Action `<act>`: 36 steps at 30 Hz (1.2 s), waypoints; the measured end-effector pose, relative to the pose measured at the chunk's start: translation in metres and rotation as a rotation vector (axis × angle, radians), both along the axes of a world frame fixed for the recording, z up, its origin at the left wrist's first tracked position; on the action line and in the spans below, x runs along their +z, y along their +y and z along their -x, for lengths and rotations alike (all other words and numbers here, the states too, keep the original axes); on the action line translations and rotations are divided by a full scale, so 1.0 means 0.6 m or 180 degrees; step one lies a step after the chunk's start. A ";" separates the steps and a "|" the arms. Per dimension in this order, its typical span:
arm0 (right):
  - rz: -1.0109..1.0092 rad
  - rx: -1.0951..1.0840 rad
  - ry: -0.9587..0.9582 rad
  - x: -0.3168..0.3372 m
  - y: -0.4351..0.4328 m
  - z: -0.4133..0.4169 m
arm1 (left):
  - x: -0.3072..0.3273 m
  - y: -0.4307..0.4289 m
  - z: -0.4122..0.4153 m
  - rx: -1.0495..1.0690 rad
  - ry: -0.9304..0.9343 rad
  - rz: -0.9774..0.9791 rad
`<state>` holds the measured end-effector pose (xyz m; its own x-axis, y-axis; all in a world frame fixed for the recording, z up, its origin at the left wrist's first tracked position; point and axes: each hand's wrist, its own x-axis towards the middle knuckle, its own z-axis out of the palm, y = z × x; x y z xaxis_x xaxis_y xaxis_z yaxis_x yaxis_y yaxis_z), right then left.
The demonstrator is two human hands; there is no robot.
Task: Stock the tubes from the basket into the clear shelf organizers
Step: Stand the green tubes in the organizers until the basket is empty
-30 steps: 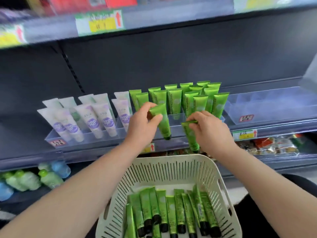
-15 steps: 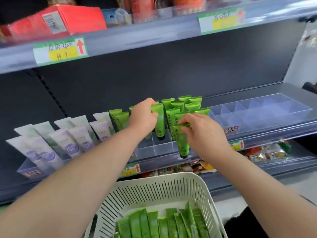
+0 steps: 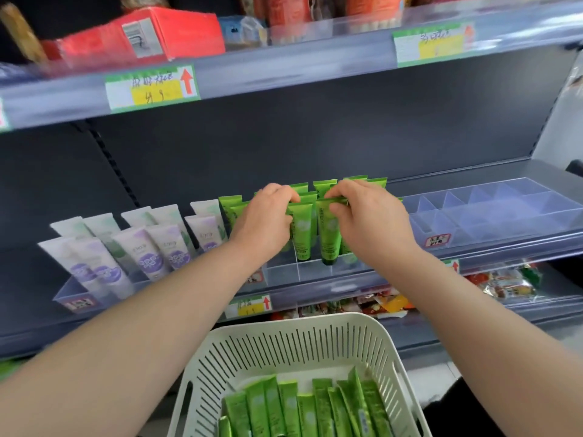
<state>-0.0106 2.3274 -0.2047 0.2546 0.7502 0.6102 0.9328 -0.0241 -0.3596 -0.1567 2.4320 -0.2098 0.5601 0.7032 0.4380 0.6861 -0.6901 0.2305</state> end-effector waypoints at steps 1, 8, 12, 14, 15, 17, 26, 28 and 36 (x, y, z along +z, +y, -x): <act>-0.0030 0.0002 -0.0008 0.005 0.007 0.004 | 0.002 -0.003 0.009 -0.0109 0.0192 -0.0083; 0.0127 -0.0012 -0.0236 0.011 0.056 0.023 | -0.009 -0.020 0.051 -0.0282 0.0553 -0.0182; 0.0510 0.0018 -0.0492 -0.010 0.080 0.028 | -0.027 -0.021 0.068 -0.0291 0.0973 -0.0249; 0.0676 0.0003 -0.0513 -0.022 0.086 0.026 | -0.038 -0.021 0.074 -0.0310 0.1064 -0.0249; 0.0742 -0.0006 -0.0525 -0.027 0.087 0.026 | -0.043 -0.020 0.077 -0.0316 0.1036 -0.0216; 0.0855 -0.0024 -0.0585 -0.037 0.090 0.024 | -0.051 -0.020 0.081 -0.0325 0.0900 -0.0108; 0.0116 0.0009 -0.0949 -0.059 0.050 0.047 | -0.088 -0.028 0.098 -0.0412 0.0549 0.0107; -0.0087 0.0078 -0.0927 -0.081 0.028 0.061 | -0.100 -0.038 0.106 -0.0397 0.0441 0.0173; 0.1084 0.0295 -0.0792 -0.279 -0.059 0.093 | -0.250 -0.109 0.159 -0.0052 0.0344 0.1014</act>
